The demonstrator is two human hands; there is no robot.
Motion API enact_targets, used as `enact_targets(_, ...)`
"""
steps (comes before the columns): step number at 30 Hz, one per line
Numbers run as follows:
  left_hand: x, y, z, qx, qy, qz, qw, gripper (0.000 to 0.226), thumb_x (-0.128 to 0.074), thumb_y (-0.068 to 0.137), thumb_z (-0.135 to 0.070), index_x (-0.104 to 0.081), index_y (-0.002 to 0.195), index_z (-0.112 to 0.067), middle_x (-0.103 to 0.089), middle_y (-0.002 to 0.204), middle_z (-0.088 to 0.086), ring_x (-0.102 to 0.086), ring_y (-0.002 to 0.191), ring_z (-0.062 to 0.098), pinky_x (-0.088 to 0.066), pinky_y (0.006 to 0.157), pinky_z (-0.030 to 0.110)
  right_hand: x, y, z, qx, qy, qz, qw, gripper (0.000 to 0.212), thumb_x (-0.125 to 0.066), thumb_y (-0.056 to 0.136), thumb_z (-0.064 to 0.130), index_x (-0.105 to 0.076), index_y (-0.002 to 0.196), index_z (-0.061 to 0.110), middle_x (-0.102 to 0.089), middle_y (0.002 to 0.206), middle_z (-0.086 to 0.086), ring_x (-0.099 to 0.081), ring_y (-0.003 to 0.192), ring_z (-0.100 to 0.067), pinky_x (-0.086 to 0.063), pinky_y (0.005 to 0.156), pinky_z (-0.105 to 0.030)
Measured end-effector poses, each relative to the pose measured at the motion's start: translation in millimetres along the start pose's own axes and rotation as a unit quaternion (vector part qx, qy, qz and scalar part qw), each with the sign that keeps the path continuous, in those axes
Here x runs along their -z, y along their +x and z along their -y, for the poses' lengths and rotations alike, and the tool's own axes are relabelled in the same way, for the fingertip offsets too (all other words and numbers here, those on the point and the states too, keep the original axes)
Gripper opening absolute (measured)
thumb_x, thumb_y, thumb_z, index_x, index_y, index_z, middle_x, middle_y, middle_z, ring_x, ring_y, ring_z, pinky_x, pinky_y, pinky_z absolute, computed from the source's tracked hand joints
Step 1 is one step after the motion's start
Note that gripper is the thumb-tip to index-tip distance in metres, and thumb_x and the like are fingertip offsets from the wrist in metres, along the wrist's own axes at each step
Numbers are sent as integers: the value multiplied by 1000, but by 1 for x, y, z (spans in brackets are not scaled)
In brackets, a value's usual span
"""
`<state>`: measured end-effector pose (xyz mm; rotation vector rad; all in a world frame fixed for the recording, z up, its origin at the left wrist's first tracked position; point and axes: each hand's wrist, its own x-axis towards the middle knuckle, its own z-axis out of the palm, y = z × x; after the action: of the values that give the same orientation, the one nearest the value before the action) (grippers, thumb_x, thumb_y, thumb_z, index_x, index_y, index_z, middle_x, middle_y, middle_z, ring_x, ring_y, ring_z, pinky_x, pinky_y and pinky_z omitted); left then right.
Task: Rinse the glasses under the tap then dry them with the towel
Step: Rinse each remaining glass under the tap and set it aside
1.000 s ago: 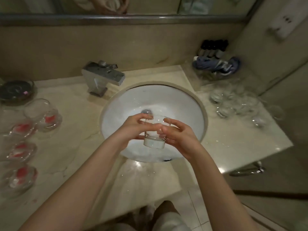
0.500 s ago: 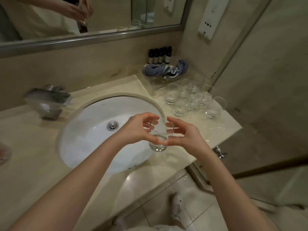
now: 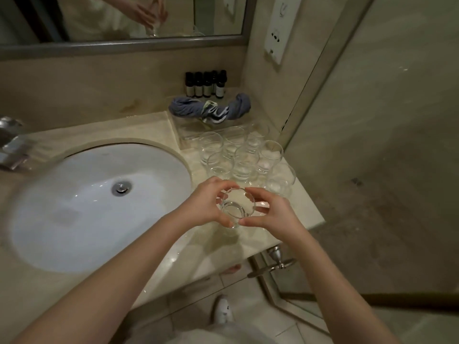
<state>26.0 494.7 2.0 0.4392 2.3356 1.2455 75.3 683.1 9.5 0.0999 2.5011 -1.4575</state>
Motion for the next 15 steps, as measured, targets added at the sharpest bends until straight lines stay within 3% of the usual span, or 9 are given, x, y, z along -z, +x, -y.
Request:
enact_targets(3, -14, 19, -7, 6, 27, -10, 1000, 89, -93, 51, -4, -57, 131, -21, -45, 121, 3, -57, 110, 19, -57, 87, 36, 20, 16, -11, 30, -119, 1, 992, 80, -90, 61, 29, -55, 133, 23, -56, 109, 16, -46, 117, -9, -43, 97, -28)
enact_targets(7, -24, 41, -12, 21, 61, -34, 997, 88, -92, 51, -5, -57, 131, -19, -46, 115, 2, -58, 107, 21, -56, 81, 34, 34, 40, -22, 55, -176, 7, 983, 83, -90, 60, 33, -54, 135, 24, -55, 111, 15, -34, 118, -11, -27, 86, -16)
enact_targets(12, -29, 61, -13, 43, 100, -61, 992, 90, -95, 49, -14, -58, 131, -23, -50, 116, -1, -59, 102, 21, -52, 88, 38, 44, 66, -30, 63, -230, 19, 971, 85, -87, 61, 40, -52, 136, 25, -60, 125, 8, -35, 115, -18, -33, 93, -28)
enact_targets(15, -30, 69, -14, 54, 123, -70, 988, 91, -95, 49, -21, -58, 131, -26, -54, 118, 0, -59, 103, 22, -52, 89, 42, 49, 75, -29, 65, -266, 27, 961, 82, -85, 62, 44, -52, 135, 28, -59, 125, 10, -34, 116, -18, -24, 86, -29)
